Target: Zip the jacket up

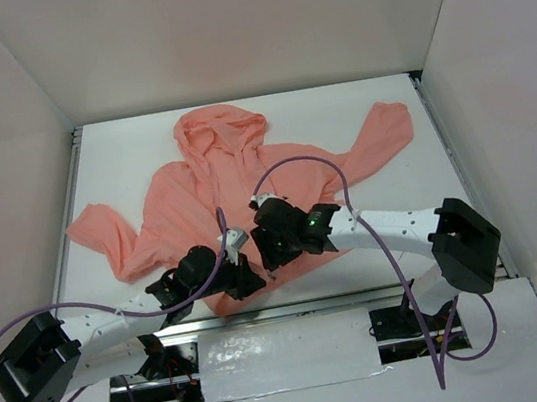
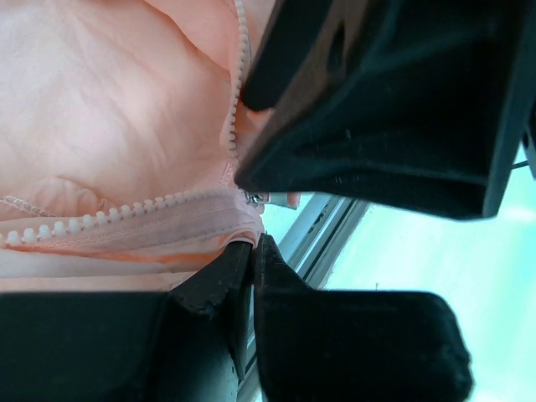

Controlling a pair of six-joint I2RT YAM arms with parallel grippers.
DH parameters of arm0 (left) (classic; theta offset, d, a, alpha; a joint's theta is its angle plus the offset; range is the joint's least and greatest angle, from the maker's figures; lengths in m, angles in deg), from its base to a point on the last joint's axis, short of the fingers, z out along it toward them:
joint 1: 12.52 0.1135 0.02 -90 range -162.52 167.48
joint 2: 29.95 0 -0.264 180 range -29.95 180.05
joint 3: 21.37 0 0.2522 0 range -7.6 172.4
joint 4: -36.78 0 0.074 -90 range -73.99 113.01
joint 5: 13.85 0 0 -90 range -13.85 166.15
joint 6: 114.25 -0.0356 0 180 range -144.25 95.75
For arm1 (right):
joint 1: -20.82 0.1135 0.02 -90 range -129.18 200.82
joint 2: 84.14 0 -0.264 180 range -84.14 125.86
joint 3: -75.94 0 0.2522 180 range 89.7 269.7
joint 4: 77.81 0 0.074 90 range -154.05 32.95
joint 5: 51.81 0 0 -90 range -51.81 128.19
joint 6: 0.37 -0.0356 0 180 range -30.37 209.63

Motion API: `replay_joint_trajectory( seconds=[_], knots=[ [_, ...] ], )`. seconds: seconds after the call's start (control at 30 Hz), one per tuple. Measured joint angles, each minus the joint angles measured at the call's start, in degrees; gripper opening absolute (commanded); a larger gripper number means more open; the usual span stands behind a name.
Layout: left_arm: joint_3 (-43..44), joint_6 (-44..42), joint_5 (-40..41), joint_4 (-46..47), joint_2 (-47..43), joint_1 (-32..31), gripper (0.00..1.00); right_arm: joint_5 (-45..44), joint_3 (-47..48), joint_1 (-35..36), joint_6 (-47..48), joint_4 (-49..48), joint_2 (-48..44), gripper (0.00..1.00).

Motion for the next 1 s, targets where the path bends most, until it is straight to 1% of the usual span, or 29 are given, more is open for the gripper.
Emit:
replay_joint_trajectory(
  seconds=[0.17, 0.2, 0.4, 0.53, 0.63, 0.7, 0.87, 1.0],
  knots=[
    [0.0, 0.0, 0.1, 0.0, 0.0, 0.0, 0.00, -2.1, 0.3, -1.1, -0.5, 0.0, -0.7, 0.50],
    [0.0, 0.0, 0.1, 0.0, 0.0, 0.0, 0.00, -2.3, 0.3, -1.3, -0.7, 0.0, -1.2, 0.66],
    [0.0, 0.0, 0.0, 0.0, 0.4, 0.0, 0.00, -3.8, 0.3, -1.5, -1.5, 0.4, -6.9, 0.67],
    [0.0, 0.0, 0.0, 0.0, 1.1, 0.0, 0.00, -2.1, -1.7, -1.5, -1.2, -0.7, -12.6, 0.67],
    [0.0, 0.0, 0.0, 0.0, 1.0, 0.0, 0.00, 3.7, -8.4, -1.6, 0.4, -5.0, -18.6, 0.66],
    [0.0, 0.0, 0.0, 0.0, 1.0, 0.0, 0.00, 8.1, -13.0, -1.6, 1.2, -6.9, -21.0, 0.64],
    [0.0, 0.0, 0.0, -0.1, 1.0, 0.0, 0.00, 15.7, -24.4, -1.6, 1.4, -14.0, -23.2, 0.64],
    [0.0, 0.0, 0.0, 0.0, 1.1, 0.0, 0.00, 17.6, -28.8, -1.5, 0.8, -18.1, -23.0, 0.63]
  ],
)
